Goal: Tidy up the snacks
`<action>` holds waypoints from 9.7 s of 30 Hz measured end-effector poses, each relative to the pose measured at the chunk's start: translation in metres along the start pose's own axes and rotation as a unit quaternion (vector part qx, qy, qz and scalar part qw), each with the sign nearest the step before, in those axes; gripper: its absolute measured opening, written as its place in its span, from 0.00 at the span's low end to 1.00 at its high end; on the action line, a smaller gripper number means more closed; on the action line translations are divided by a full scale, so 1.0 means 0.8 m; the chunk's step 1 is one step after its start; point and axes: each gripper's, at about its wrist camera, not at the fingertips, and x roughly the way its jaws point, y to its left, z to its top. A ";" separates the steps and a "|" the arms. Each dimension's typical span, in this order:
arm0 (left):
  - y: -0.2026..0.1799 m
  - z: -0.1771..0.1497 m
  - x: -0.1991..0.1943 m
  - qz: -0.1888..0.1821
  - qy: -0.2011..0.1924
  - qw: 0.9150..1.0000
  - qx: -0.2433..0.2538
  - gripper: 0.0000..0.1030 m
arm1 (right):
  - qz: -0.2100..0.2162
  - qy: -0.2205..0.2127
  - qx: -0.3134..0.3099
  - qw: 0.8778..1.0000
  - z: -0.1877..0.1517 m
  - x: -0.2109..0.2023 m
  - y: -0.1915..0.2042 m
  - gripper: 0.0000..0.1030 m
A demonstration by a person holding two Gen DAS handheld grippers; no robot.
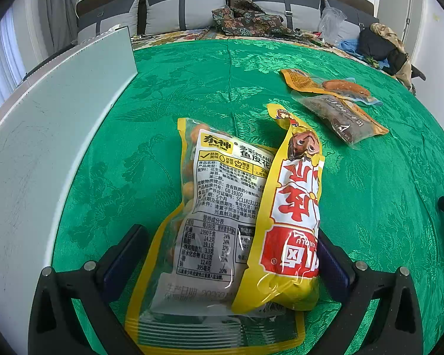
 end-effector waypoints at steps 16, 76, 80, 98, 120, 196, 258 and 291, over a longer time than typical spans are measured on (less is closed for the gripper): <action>0.000 0.000 0.000 -0.001 0.000 1.000 0.000 1.00 | 0.000 0.000 0.000 1.000 0.000 0.000 0.000 0.82; 0.001 -0.001 0.000 -0.002 -0.001 1.000 -0.001 1.00 | 0.092 0.036 0.050 0.994 0.045 0.000 0.024 0.82; 0.001 -0.001 0.000 -0.002 -0.001 1.000 -0.001 1.00 | 0.132 0.038 -0.009 0.991 0.110 0.012 0.108 0.81; -0.003 0.001 0.002 -0.002 -0.002 1.000 -0.001 1.00 | 0.138 0.088 -0.286 0.944 0.128 0.095 0.216 0.78; 0.033 -0.043 -0.076 -0.042 0.039 0.998 -0.039 1.00 | 0.352 0.209 0.065 0.910 0.079 0.030 0.234 0.81; 0.011 0.051 0.035 -0.033 0.114 0.991 0.055 1.00 | 0.077 0.141 -0.126 0.979 -0.009 -0.016 0.210 0.83; 0.423 -0.064 -0.220 0.106 -0.039 0.955 -0.275 0.79 | 0.434 0.065 -0.136 0.888 0.118 -0.147 0.553 0.61; -0.089 0.078 0.035 -0.047 0.015 0.999 -0.019 0.99 | -0.053 0.014 0.060 0.997 0.042 0.018 -0.091 0.65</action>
